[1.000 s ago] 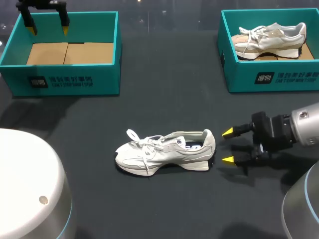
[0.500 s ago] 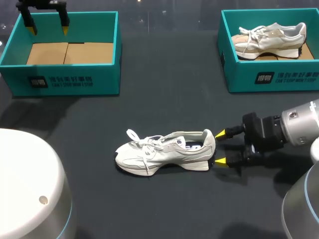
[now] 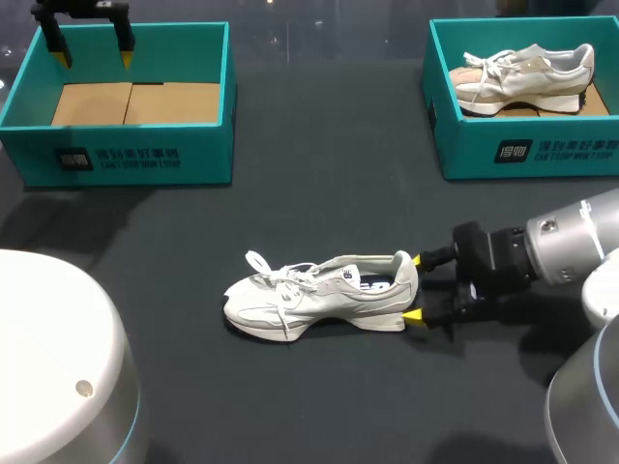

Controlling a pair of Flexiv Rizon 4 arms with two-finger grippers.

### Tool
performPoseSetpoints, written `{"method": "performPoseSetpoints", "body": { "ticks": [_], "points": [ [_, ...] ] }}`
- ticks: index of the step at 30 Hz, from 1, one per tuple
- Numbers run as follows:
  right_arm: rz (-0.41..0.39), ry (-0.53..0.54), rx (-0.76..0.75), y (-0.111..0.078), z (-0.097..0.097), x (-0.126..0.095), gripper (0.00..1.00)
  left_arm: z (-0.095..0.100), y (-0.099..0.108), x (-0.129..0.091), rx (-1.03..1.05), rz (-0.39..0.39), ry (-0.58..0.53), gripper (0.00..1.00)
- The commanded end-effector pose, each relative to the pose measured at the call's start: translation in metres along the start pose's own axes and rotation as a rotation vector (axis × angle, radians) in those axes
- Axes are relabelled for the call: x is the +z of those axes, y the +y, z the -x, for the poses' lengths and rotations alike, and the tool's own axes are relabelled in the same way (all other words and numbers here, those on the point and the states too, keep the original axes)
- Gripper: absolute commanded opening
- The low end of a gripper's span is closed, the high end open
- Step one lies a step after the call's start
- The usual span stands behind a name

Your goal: Take the shoe out of the shoebox, open the shoe tongue, remove and reinsert the insole, then place the shoe into the shoebox

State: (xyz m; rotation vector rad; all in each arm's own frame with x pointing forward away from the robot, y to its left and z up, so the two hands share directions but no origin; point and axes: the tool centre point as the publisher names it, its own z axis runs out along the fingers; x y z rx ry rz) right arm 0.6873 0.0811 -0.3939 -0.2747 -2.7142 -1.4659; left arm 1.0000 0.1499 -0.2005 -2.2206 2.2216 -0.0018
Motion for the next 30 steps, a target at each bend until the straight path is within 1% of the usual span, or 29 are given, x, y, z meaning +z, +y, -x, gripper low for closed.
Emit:
{"method": "performPoseSetpoints", "body": {
  "ticks": [1, 9, 20, 30],
  "points": [
    [-0.003, 0.004, -0.001, 0.003, 0.003, 0.009, 1.00, 0.000, 0.000, 0.000, 0.000, 0.001, 0.000, 1.00],
    [0.002, 0.018, -0.001, 0.004, 0.003, 0.018, 1.00, 0.000, 0.000, 0.000, 0.000, 0.001, 0.000, 1.00],
    [0.010, 0.043, 0.006, -0.001, 0.004, 0.030, 1.00, 0.000, 0.000, 0.000, 0.000, 0.001, 0.000, 1.00],
    [0.047, 0.055, -0.010, 0.000, 0.007, 0.030, 1.00, 0.000, 0.000, 0.000, 0.000, 0.001, 0.000, 1.00]
  ]
}}
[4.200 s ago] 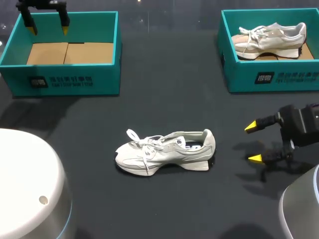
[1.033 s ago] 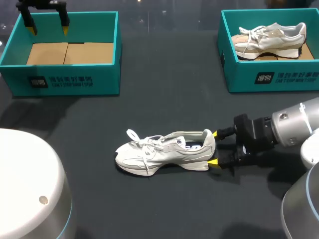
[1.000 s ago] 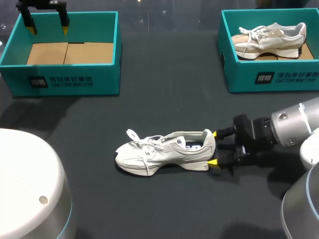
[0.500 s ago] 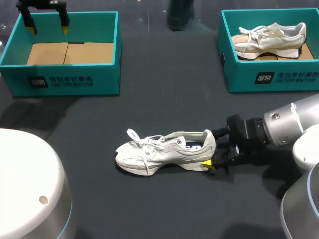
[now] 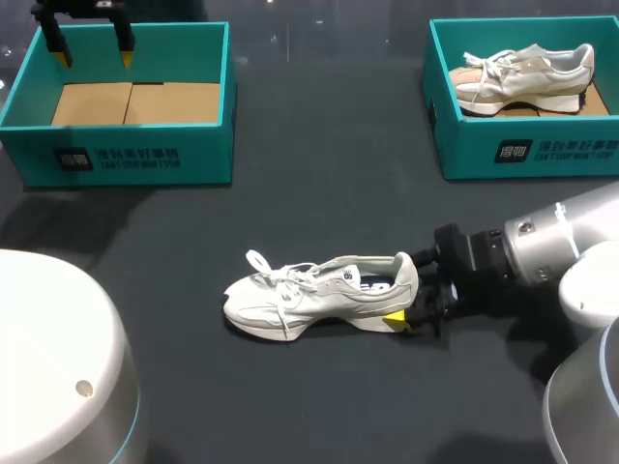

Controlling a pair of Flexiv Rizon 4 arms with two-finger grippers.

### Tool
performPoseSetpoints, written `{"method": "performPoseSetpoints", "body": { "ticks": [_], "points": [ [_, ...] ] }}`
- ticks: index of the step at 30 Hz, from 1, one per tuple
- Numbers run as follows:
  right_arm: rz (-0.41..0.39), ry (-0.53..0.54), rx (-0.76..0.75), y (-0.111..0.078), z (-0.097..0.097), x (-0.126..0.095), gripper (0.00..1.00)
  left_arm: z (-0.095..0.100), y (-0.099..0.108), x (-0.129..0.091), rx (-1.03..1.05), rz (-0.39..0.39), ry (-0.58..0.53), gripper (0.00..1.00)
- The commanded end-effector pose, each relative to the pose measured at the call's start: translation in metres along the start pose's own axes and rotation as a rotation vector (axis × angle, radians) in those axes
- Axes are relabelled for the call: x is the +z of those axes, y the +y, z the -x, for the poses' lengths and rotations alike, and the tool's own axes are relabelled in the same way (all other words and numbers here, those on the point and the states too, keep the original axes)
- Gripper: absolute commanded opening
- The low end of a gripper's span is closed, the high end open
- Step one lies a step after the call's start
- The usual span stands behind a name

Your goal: Take the shoe out of the shoebox, open the shoe tongue, remove and reinsert the insole, then place the shoe into the shoebox

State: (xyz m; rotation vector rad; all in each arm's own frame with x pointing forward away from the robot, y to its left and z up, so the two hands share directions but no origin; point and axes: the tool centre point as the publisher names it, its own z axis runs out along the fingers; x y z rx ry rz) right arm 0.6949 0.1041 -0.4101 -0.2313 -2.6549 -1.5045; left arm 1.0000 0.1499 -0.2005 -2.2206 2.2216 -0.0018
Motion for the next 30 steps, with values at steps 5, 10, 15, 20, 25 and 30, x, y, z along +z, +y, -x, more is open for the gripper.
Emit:
{"method": "performPoseSetpoints", "body": {
  "ticks": [5, 10, 15, 20, 25, 30],
  "points": [
    [0.027, 0.030, -0.011, -0.001, 0.002, 0.004, 1.00, 0.000, 0.000, 0.000, 0.000, 0.001, 0.000, 1.00],
    [0.047, 0.061, -0.024, 0.001, 0.001, 0.009, 1.00, 0.000, 0.000, 0.000, 0.000, 0.001, 0.000, 1.00],
    [0.053, 0.078, -0.036, 0.005, 0.000, 0.014, 1.00, 0.000, 0.000, 0.000, 0.000, 0.001, 0.000, 1.00],
    [0.065, 0.073, -0.040, 0.005, 0.001, 0.017, 1.00, 0.000, 0.000, 0.000, 0.000, 0.001, 0.000, 1.00],
    [0.078, 0.066, -0.040, 0.005, 0.002, 0.017, 1.00, 0.000, 0.000, 0.000, 0.000, 0.001, 0.000, 1.00],
    [0.103, 0.052, -0.038, 0.005, 0.004, 0.016, 1.00, 0.000, 0.000, 0.000, 0.000, 0.001, 0.000, 1.00]
  ]
}}
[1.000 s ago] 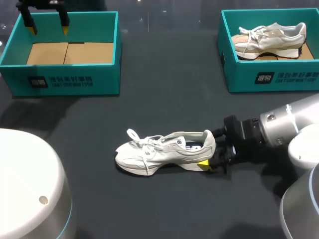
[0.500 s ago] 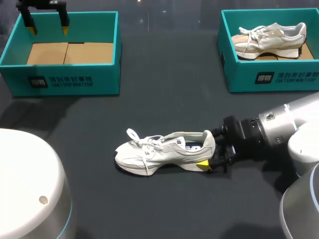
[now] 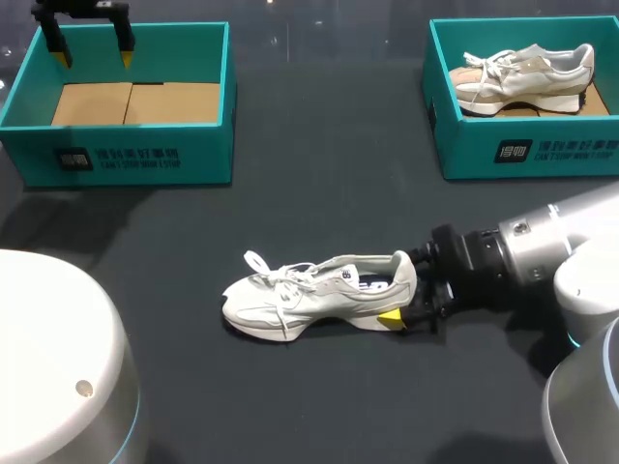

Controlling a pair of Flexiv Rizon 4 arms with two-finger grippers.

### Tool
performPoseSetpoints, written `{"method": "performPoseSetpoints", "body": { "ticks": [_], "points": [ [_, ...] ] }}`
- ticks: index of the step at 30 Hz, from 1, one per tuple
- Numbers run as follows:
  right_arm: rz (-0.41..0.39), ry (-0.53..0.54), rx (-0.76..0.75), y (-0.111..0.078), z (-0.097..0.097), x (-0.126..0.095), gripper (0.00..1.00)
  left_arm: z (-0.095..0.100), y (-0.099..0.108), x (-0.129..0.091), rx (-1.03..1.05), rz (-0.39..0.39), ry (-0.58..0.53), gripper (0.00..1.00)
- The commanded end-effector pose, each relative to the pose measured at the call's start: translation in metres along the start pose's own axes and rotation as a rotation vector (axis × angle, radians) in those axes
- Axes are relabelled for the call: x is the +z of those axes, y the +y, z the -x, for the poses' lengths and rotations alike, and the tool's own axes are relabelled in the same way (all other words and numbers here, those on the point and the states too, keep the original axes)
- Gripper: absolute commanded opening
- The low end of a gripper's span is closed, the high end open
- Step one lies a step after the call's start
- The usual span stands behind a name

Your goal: Take the shoe out of the shoebox, open the shoe tongue, remove and reinsert the insole, then place the shoe into the shoebox

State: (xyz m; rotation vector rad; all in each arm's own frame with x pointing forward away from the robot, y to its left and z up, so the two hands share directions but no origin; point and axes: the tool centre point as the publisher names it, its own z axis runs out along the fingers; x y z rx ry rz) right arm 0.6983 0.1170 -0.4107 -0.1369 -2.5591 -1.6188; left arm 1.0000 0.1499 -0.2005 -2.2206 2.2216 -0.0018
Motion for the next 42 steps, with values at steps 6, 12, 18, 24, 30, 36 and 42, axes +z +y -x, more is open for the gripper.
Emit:
{"method": "performPoseSetpoints", "body": {
  "ticks": [6, 12, 18, 24, 30, 36, 42],
  "points": [
    [0.033, -0.011, -0.005, -0.0013, 0.0027, 0.0030, 1.00, 0.0000, 0.0000, -0.0003, 0.000, 0.001, 0.000, 1.00],
    [0.052, -0.013, -0.014, 0.0004, 0.0016, 0.0013, 0.50, 0.0000, 0.0000, -0.0003, 0.000, 0.001, 0.000, 1.00],
    [0.060, -0.014, -0.026, 0.0018, -0.0012, 0.0029, 0.00, 0.0000, 0.0000, -0.0003, 0.000, 0.001, 0.000, 1.00],
    [0.059, -0.020, -0.038, 0.0039, -0.0031, 0.0043, 0.00, 0.0000, 0.0000, -0.0003, 0.000, 0.001, 0.000, 1.00],
    [0.061, -0.027, -0.042, 0.0047, -0.0038, 0.0040, 0.00, 0.0000, 0.0000, -0.0003, 0.000, 0.001, 0.000, 1.00],
    [0.061, -0.027, -0.042, 0.0047, -0.0038, 0.0040, 0.00, 0.0000, 0.0000, -0.0003, 0.000, 0.001, 0.000, 1.00],
    [0.061, -0.027, -0.042, 0.0047, -0.0038, 0.0040, 0.00, 0.0000, 0.0000, -0.0003, 0.000, 0.001, 0.000, 1.00]
  ]
}}
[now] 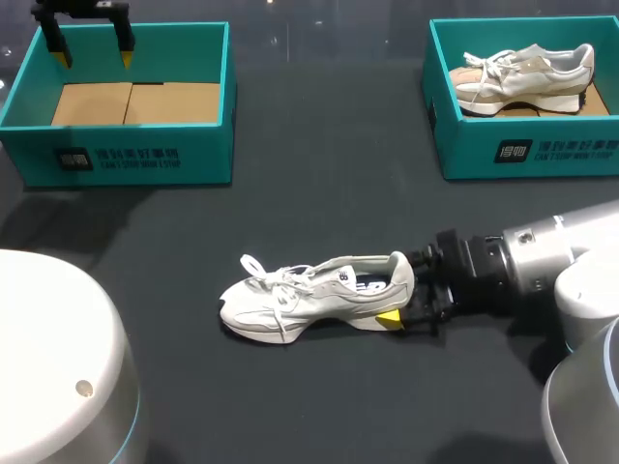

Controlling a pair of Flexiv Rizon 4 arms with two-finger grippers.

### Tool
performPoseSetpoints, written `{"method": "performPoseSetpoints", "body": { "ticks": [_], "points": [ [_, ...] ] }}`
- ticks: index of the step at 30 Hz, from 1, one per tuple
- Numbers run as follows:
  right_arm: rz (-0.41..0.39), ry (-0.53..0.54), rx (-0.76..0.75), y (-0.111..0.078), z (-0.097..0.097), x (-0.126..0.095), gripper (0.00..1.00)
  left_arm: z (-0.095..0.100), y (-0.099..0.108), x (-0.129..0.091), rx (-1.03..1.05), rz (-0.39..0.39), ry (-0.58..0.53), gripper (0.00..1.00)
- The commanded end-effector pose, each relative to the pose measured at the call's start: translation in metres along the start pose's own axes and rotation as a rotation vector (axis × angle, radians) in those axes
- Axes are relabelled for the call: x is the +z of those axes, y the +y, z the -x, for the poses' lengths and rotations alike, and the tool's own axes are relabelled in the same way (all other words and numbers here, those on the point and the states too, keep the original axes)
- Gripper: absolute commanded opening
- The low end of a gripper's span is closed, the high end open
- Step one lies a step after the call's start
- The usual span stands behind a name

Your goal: Take the shoe out of the shoebox, open the shoe tongue, remove and reinsert the insole, then place the shoe into the shoebox

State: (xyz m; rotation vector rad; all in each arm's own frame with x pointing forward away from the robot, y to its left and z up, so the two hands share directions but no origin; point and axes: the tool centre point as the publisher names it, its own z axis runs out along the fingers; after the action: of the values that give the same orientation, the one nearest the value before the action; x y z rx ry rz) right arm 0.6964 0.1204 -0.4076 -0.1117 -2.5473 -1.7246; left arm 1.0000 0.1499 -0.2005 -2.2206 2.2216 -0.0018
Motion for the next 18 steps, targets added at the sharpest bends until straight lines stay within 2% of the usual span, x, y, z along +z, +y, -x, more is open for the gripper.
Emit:
{"method": "performPoseSetpoints", "body": {
  "ticks": [1, 4, 7, 11, 14, 16, 18],
  "points": [
    [-0.002, -0.001, 0.000, 0.001, -0.002, 0.002, 0.00, 0.000, 0.000, 0.000, 0.000, 0.001, 0.000, 1.00],
    [-0.002, -0.001, 0.000, 0.001, -0.002, 0.002, 0.00, 0.000, 0.000, 0.000, 0.000, 0.001, 0.000, 1.00],
    [-0.002, -0.001, 0.000, 0.001, -0.002, 0.002, 0.00, -0.019, 0.028, -0.001, -0.057, -0.049, -0.034, 1.00],
    [-0.002, -0.001, 0.000, 0.001, -0.002, 0.002, 0.00, -0.043, 0.065, 0.000, -0.083, -0.029, -0.044, 1.00],
    [-0.002, -0.001, 0.000, 0.001, -0.002, 0.002, 0.00, -0.063, 0.093, -0.001, -0.158, -0.058, -0.057, 1.00],
    [-0.002, -0.001, 0.000, 0.001, -0.002, 0.002, 0.00, -0.074, 0.111, -0.003, -0.179, -0.038, -0.048, 1.00],
    [-0.002, -0.001, 0.000, 0.001, -0.002, 0.002, 0.00, -0.088, 0.126, -0.002, -0.193, -0.060, -0.051, 1.00]
  ]
}}
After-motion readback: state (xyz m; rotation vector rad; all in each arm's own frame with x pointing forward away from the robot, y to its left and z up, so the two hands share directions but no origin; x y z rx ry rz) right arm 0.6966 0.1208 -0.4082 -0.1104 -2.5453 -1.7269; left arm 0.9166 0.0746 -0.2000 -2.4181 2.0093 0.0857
